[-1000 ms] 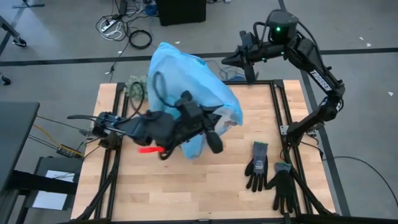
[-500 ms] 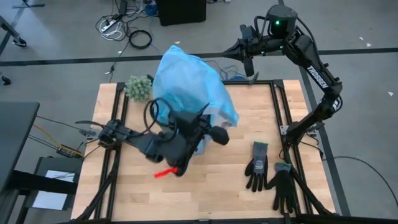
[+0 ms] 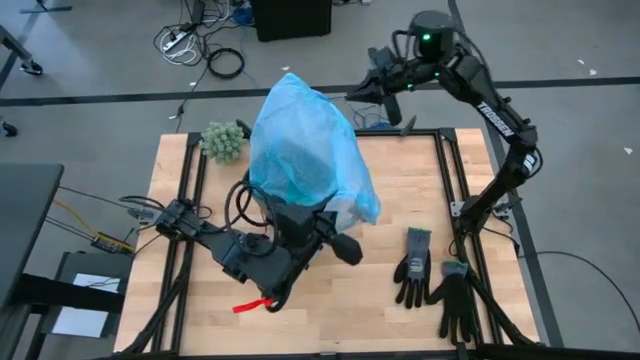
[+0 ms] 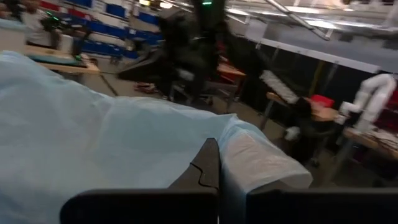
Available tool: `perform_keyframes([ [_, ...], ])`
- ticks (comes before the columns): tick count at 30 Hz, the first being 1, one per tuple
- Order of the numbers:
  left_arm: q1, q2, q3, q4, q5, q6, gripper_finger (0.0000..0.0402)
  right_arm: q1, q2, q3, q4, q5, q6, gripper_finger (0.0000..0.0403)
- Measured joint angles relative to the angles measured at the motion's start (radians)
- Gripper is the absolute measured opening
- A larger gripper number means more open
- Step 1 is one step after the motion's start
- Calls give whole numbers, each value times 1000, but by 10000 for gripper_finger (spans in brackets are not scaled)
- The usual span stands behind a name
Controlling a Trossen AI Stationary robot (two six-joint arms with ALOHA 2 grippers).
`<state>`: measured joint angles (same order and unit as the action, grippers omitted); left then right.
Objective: Place trash/remove bag and relplace
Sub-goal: Insert the new blue trash bag into the trash bin
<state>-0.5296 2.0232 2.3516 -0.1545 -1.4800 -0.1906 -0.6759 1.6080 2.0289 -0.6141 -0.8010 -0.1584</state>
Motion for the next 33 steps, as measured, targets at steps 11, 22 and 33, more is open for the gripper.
perform_keyframes([
  [11, -81, -6, 0, 13, -90, 85, 2, 84, 184, 0, 116, -97, 41, 0],
  [22, -80, -10, 0, 49, -93, 113, 9, 247, 316, -1, 247, -147, 96, 0],
  [33, -79, -10, 1, 268, -92, 338, 10, 381, 370, -1, 172, -158, 60, 0],
])
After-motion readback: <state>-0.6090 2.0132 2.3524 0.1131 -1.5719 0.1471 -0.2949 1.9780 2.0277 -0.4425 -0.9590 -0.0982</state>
